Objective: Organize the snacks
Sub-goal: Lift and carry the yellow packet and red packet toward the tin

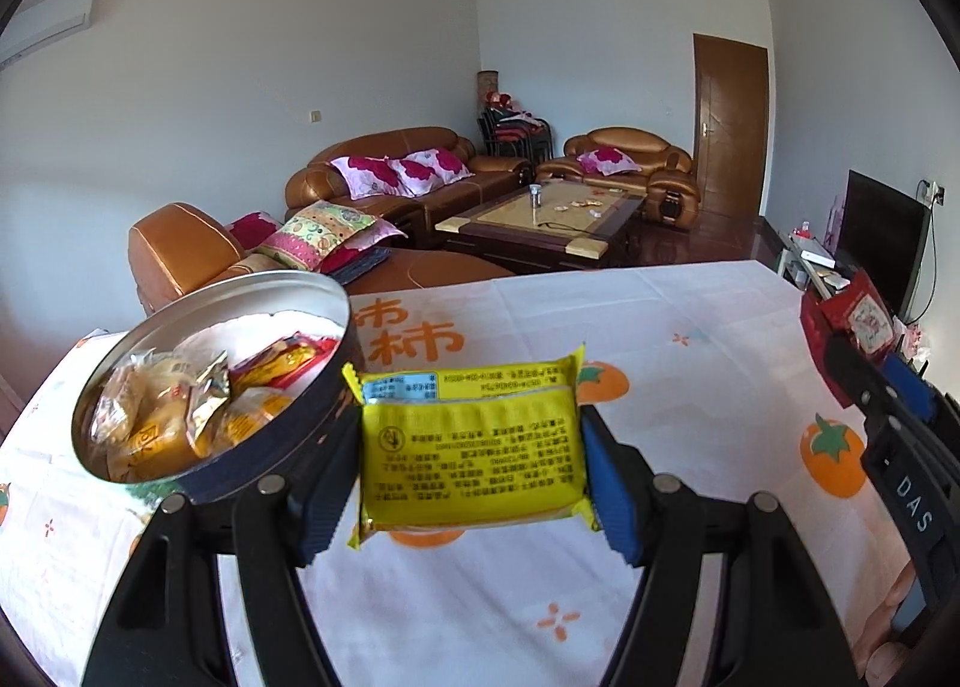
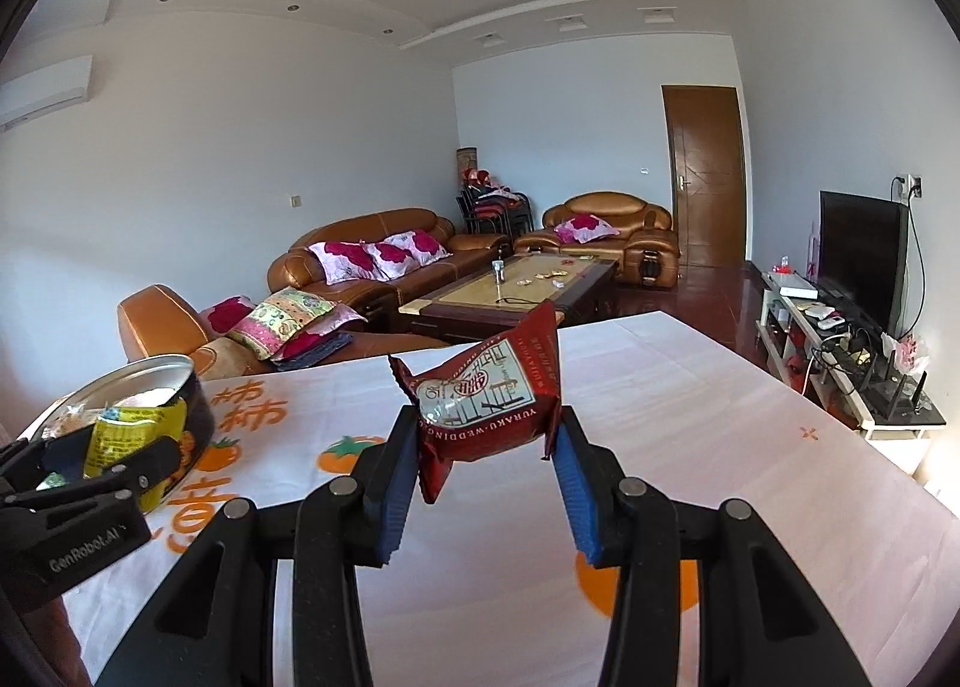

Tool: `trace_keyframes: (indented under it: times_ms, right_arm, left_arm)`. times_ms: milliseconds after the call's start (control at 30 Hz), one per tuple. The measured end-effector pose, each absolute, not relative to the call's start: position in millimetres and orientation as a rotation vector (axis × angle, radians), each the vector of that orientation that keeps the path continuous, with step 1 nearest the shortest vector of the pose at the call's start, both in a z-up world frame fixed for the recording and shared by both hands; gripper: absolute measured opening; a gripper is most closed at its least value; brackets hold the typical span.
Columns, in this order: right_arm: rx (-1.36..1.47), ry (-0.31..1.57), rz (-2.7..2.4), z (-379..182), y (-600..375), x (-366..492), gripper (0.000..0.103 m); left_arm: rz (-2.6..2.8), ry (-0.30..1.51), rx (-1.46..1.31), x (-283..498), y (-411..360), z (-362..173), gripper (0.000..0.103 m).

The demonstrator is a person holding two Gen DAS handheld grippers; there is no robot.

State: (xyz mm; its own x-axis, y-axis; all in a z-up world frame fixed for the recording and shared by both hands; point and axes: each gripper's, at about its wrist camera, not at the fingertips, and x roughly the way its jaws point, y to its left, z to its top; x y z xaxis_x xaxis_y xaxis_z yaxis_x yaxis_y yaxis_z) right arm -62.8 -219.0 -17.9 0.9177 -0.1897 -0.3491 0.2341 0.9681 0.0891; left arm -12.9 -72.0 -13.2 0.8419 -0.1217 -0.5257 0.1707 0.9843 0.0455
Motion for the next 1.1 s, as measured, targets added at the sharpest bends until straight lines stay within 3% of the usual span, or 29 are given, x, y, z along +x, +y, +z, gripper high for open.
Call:
trace_keyframes:
  times_ms: [1100]
  right_arm:
    - [0.102, 0.319, 0.046, 0.1, -82.8, -84.8, 0.046]
  left_arm:
    - [0.014, 0.429, 0.049, -66.0, 58.2, 20.1, 0.103]
